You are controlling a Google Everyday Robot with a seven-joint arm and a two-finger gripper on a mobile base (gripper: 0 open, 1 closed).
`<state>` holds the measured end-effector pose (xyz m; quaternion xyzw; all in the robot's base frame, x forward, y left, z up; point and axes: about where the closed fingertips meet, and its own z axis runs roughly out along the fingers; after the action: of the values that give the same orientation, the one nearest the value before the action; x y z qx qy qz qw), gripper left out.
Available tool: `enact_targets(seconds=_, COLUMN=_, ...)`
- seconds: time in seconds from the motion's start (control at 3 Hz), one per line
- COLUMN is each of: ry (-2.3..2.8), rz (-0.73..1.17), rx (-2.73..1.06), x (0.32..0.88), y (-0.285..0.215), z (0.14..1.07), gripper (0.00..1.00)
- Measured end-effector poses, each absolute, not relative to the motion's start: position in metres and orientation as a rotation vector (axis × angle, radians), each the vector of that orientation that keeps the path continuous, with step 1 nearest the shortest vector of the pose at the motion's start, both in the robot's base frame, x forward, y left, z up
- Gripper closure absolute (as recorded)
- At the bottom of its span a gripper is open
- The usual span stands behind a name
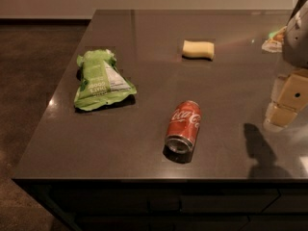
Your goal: Place coke can upright
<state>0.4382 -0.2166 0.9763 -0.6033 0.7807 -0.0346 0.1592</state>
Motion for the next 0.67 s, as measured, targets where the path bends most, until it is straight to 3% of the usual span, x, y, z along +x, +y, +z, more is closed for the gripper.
enact_targets(seconds=0.67, ry=2.219, rz=-0.095, rx=-1.731, x=0.4395, y=-0.2154, z=0.9784, gripper=0.00)
